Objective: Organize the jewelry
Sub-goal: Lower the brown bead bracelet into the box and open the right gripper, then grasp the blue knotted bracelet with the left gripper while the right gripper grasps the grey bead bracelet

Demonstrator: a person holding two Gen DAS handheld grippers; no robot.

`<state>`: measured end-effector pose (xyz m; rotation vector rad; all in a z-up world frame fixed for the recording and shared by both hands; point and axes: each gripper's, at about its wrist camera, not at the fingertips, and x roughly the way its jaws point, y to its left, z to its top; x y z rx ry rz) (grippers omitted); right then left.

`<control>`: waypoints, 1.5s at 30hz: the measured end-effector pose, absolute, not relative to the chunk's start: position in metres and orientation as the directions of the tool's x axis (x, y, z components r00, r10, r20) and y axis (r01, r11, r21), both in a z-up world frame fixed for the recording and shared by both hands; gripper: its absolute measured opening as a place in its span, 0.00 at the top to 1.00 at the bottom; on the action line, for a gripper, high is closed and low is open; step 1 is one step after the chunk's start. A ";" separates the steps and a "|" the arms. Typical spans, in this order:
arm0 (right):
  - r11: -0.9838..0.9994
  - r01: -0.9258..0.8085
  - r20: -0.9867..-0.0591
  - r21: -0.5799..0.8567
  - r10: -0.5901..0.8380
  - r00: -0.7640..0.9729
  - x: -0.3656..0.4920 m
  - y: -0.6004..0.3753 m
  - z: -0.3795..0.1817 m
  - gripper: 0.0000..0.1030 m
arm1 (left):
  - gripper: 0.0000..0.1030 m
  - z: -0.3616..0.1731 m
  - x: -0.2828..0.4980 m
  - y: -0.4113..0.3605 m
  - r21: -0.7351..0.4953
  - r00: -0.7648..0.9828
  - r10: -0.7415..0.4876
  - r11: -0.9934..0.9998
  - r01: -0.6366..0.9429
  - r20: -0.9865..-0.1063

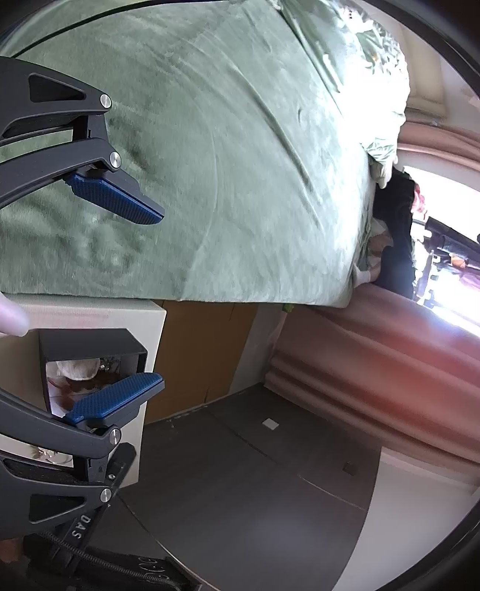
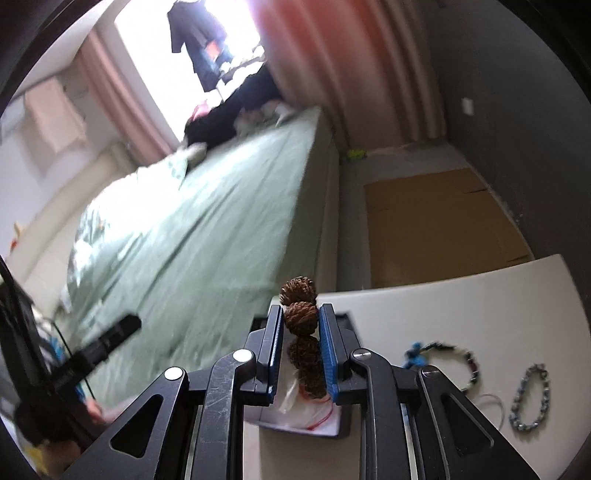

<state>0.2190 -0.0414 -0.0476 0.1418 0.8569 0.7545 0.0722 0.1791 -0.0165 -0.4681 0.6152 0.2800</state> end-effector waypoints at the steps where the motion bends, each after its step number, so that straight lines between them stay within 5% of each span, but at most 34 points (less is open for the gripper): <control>1: 0.719 -0.553 -0.629 0.421 0.670 0.393 0.218 -0.039 -0.050 0.79 | 0.19 -0.016 0.071 0.180 -0.338 0.784 0.115 0.857 -0.388 -0.610; 5: 0.713 -0.537 -0.623 0.452 0.682 0.382 0.219 -0.049 -0.051 0.78 | 0.19 -0.017 0.071 0.181 -0.350 0.786 0.111 0.851 -0.391 -0.608; 13: 0.770 -0.450 -0.640 0.453 0.632 0.437 0.224 -0.096 -0.049 0.46 | 0.19 -0.016 0.080 0.160 -0.351 0.792 0.069 0.871 -0.344 -0.606; 22: 0.806 -0.348 -0.667 0.479 0.592 0.453 0.232 -0.157 -0.052 0.27 | 0.19 -0.018 0.102 0.108 -0.350 0.782 -0.028 0.904 -0.246 -0.623; 27: 0.816 -0.304 -0.694 0.492 0.578 0.429 0.236 -0.184 -0.059 0.26 | 0.20 -0.021 0.114 0.070 -0.323 0.764 -0.066 0.927 -0.191 -0.641; 38: 0.837 -0.211 -0.714 0.505 0.542 0.443 0.242 -0.248 -0.070 0.26 | 0.50 -0.037 0.136 -0.010 -0.261 0.711 -0.141 0.963 -0.061 -0.689; 45: 0.857 -0.186 -0.757 0.481 0.513 0.404 0.249 -0.269 -0.083 0.26 | 0.56 -0.055 0.151 -0.038 -0.199 0.664 -0.125 0.979 -0.037 -0.737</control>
